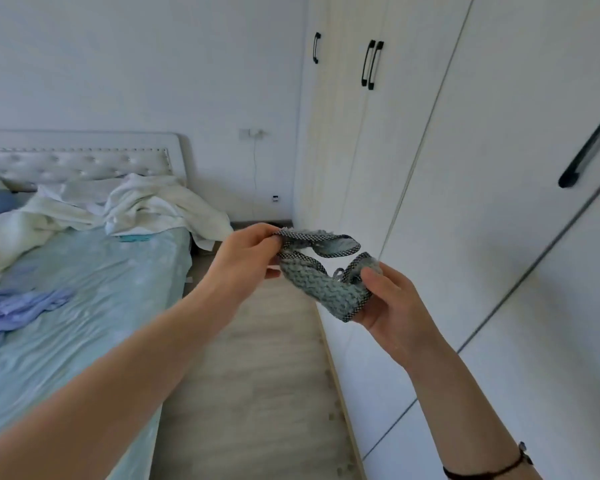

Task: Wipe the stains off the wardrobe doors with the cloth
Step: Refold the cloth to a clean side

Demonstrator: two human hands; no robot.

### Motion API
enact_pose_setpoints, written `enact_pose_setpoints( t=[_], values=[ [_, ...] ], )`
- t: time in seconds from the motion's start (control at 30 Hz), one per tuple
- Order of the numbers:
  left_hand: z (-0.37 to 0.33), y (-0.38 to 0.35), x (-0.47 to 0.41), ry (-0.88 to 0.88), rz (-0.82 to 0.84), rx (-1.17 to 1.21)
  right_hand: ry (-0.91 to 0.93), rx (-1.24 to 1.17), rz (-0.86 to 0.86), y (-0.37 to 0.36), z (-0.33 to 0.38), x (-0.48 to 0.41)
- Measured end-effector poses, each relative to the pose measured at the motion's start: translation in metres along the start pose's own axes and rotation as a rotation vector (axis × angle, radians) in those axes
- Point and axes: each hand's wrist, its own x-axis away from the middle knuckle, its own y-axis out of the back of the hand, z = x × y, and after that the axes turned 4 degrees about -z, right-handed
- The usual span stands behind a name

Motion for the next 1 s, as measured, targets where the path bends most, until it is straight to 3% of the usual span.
enact_pose_setpoints(
  t=[0.17, 0.3, 0.47, 0.6, 0.73, 0.93, 1.0],
  values=[
    [-0.023, 0.021, -0.096, -0.014, -0.173, 0.076, -0.048, -0.106, 0.109, 0.013, -0.011, -0.105],
    [-0.030, 0.028, -0.158, 0.023, -0.159, 0.152, 0.031, 0.274, 0.113, -0.003, -0.023, -0.187],
    [-0.016, 0.029, -0.216, -0.056, -0.055, -0.132, 0.099, 0.384, 0.234, -0.051, -0.040, -0.258],
    [-0.013, 0.050, -0.282, -0.108, -0.138, -0.163, 0.142, 0.582, 0.130, -0.074, -0.050, -0.325],
    [-0.010, 0.080, -0.370, -0.141, -0.159, -0.177, 0.162, 0.610, 0.045, -0.088, -0.056, -0.405],
    [-0.025, 0.136, -0.507, -0.063, -0.219, -0.116, -0.034, 0.272, -0.297, -0.100, -0.039, -0.519],
    [-0.024, 0.155, -0.557, -0.008, -0.173, -0.134, -0.075, 0.177, -0.326, -0.100, -0.046, -0.558]
  ],
)
